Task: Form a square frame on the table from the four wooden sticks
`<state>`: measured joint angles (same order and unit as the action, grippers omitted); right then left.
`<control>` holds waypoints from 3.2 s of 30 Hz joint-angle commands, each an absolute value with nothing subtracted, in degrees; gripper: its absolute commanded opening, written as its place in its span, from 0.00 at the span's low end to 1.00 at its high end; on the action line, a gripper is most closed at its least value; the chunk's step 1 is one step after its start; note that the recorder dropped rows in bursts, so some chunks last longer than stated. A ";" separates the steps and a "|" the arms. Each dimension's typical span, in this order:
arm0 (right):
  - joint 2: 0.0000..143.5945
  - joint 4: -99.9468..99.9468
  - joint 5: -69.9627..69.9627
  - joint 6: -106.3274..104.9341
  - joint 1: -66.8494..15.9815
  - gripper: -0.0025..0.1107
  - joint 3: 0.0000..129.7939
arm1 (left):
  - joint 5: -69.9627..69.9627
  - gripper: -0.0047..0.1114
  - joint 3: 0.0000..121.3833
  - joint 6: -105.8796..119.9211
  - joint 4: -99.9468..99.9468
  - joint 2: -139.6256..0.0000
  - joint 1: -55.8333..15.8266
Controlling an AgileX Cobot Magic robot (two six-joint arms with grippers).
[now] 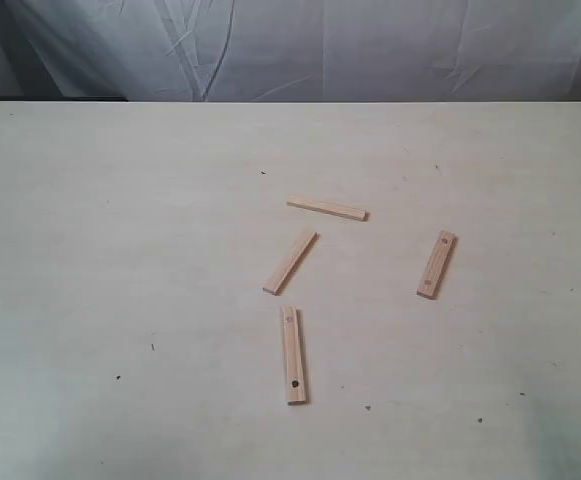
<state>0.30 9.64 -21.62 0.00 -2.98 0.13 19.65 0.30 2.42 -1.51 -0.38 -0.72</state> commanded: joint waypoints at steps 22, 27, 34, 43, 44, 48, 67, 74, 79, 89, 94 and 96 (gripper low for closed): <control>0.00 9.50 -20.71 0.00 -2.63 0.02 0.00 | 19.10 0.04 0.00 2.07 -1.40 0.00 -0.60; 0.00 9.73 -11.90 0.00 -2.63 0.02 0.00 | 19.10 0.04 0.00 2.07 -1.40 0.00 -0.60; 0.00 9.28 4.18 0.00 -2.63 0.02 0.00 | 19.10 0.04 0.00 2.07 -1.40 0.00 -0.60; 0.00 10.40 6.41 0.00 -2.63 0.02 0.00 | 19.10 0.04 0.00 2.07 -1.40 0.00 -0.60; 0.00 11.13 6.26 0.00 -2.63 0.01 0.00 | 19.10 0.04 0.00 2.07 -1.40 0.00 -0.60; 2.95 12.12 2.76 0.00 -2.63 0.01 2.73 | 19.10 0.04 0.00 2.07 -1.40 0.00 -0.60; 47.59 12.61 -10.14 0.00 -2.74 0.01 28.78 | 19.10 0.04 0.00 2.07 -1.40 0.00 -0.60; 56.89 16.23 -12.34 0.00 -2.74 0.01 30.63 | 19.10 0.04 0.00 2.07 -1.40 0.00 -0.60; 65.82 16.38 -22.31 0.00 -2.84 0.01 38.33 | 19.10 0.04 0.00 2.07 -1.40 0.00 -0.60; 84.49 18.35 -31.41 2.02 -11.80 0.01 52.47 | 19.10 0.04 0.00 2.07 -1.40 0.00 -0.60; 93.70 17.33 -32.13 10.21 -17.90 0.01 58.30 | 19.10 0.04 0.00 2.07 -1.40 0.00 -0.60; 97.49 14.12 -33.64 15.37 -20.18 0.01 61.24 | 19.10 0.04 0.00 2.07 -1.40 0.00 -0.60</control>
<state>92.74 17.64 -32.05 8.94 -17.41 57.92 19.65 0.30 2.42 -1.51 -0.38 -0.72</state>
